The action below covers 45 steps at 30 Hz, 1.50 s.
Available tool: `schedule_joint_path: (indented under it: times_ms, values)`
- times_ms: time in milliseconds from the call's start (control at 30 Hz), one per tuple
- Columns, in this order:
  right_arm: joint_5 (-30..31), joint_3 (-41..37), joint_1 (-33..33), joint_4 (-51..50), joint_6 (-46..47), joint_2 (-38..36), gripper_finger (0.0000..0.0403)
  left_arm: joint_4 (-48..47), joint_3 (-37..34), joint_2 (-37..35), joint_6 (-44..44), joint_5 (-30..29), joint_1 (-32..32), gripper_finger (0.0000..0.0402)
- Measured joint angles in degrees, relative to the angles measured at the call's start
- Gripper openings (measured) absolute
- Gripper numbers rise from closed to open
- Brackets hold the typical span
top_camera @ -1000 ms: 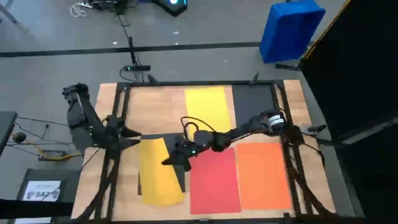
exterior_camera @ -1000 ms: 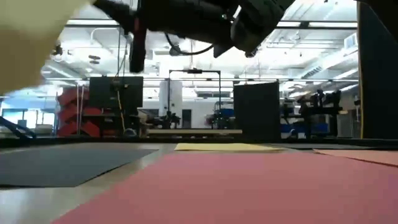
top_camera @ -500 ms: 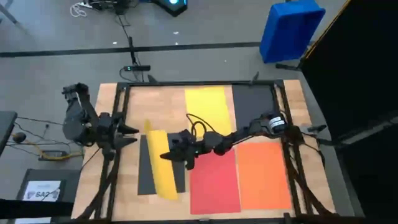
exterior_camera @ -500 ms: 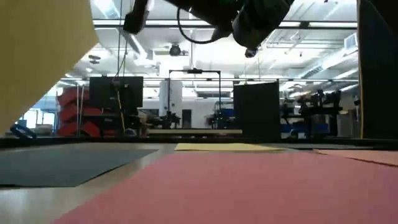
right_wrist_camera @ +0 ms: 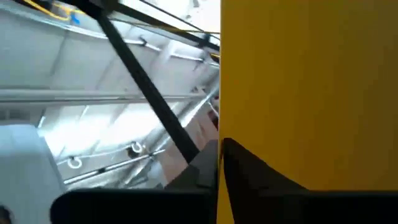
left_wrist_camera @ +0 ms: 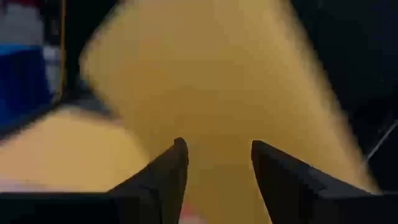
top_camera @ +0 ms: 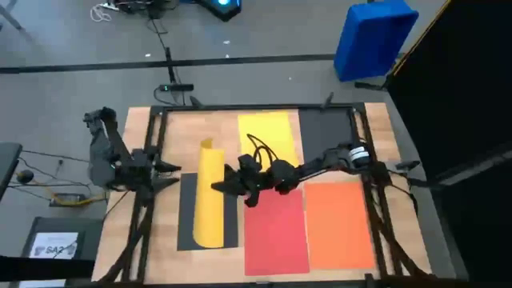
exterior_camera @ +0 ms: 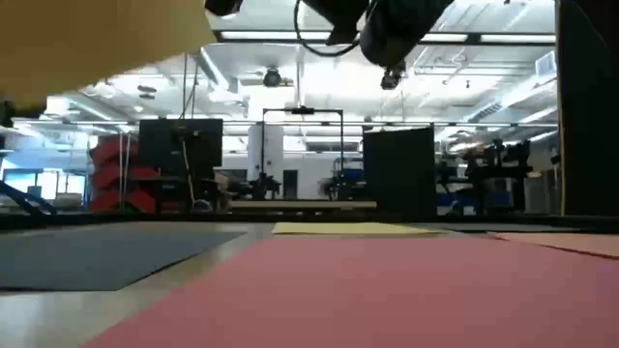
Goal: Organize paper
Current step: Stack the yellow paper on top of the yellow paper
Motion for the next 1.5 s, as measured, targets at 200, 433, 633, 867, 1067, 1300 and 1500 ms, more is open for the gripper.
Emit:
schedule_joint_path:
  times_ms: [200,433,633,867,1067,1300,1500]
  values:
    - [-1.04,0.0,0.07,-1.73,-0.31,-2.08,0.0,18.07,-17.63,-9.65,-1.06,0.14,-0.31,0.0161]
    - [-2.61,0.09,0.34,-1.86,1.97,-2.49,0.0,35.96,-27.27,-17.52,7.02,9.47,-0.05,0.0161]
    - [-2.9,0.15,0.89,-2.3,2.95,-2.49,0.0,44.34,-27.27,-18.53,13.34,13.75,0.64,0.016]
    - [-3.2,2.64,2.07,-1.09,3.53,-2.49,0.0,48.1,-27.27,-18.55,13.38,12.98,3.0,0.016]
    - [-3.71,9.23,2.29,-3.76,1.73,-2.49,0.0,55.68,-27.27,-18.5,18.84,20.38,4.43,0.016]
    - [-8.26,18.44,2.03,-14.24,-1.44,-2.47,0.0,63.01,-27.27,-18.5,25.19,27.14,4.79,0.016]
    - [-11.94,24.42,3.42,-23.94,-1.96,-2.47,0.0,66.23,-27.27,-18.38,25.44,31.84,5.48,0.016]
